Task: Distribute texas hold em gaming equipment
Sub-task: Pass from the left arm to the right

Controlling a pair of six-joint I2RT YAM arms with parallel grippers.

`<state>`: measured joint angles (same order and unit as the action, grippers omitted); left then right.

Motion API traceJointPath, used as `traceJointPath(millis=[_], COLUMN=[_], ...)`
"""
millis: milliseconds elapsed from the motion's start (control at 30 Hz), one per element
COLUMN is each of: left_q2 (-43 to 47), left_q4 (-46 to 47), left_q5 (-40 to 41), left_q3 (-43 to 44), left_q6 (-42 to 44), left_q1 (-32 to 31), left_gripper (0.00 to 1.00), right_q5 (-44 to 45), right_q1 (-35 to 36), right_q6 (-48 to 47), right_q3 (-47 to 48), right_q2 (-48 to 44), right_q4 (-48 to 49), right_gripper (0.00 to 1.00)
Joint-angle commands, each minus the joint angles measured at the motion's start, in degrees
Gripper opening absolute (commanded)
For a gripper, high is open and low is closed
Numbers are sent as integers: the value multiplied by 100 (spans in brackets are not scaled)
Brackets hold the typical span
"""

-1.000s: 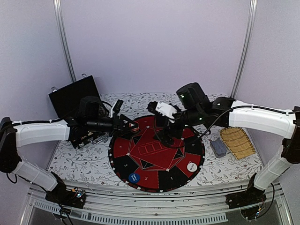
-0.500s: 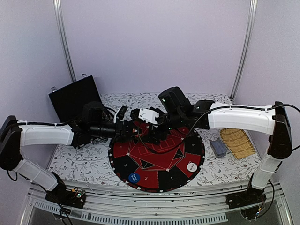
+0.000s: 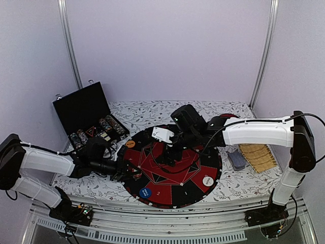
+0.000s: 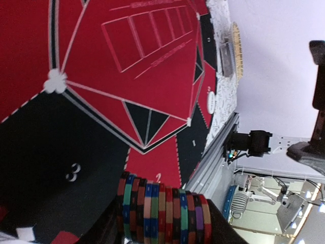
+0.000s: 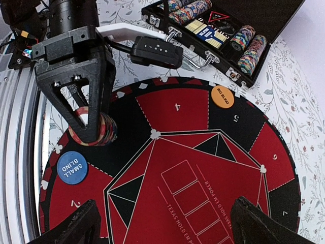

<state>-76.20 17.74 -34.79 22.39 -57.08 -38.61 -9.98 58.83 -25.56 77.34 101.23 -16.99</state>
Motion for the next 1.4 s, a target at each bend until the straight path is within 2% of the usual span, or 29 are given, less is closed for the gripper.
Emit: traceJointPath(millis=[0, 67, 233, 333, 400, 467, 500, 567, 700, 900, 1000, 1367], left_q2=[300, 375, 718, 835, 938, 1032, 1032, 928, 593, 50, -113, -756], left_q4=[-38, -462, -2844, -3284, -2624, -1238, -593, 32, 583, 1642, 2143, 2692], left_q5=[348, 549, 1911, 2042, 1444, 733, 545, 467, 390, 249, 283, 162], left_q3=[-258, -199, 735, 865, 505, -108, -356, -575, -630, -1014, -1329, -1604], left_q6=[28, 222, 1390, 1638, 1383, 702, 401, 83, -31, -448, -715, -817], left_q1=[36, 44, -85, -94, -73, -76, -74, -75, -74, -65, -24, 212], left_gripper=[0, 0, 0, 0, 0, 0, 0, 0, 0, 0, 0, 0], right_q5=[-54, -62, 0, 119, 172, 157, 124, 41, -267, -868, -1052, -1213], right_q1=[64, 99, 111, 111, 111, 111, 111, 111, 229, 556, 628, 758], right_q6=[385, 422, 555, 585, 600, 611, 629, 661, 607, -88, -287, -608], right_q3=[-95, -59, -194, -405, -547, -661, -689, -675, -485, 689, 901, 1368], right_q2=[-69, -5, -87, -272, -419, -494, -501, -453, -46, 1257, 1678, 2690], right_q4=[-33, -68, -40, 5, 64, 130, 151, 182, 523, 382, 484, 1074], right_gripper=[90, 89, 89, 89, 89, 89, 89, 89, 87, 87, 87, 77])
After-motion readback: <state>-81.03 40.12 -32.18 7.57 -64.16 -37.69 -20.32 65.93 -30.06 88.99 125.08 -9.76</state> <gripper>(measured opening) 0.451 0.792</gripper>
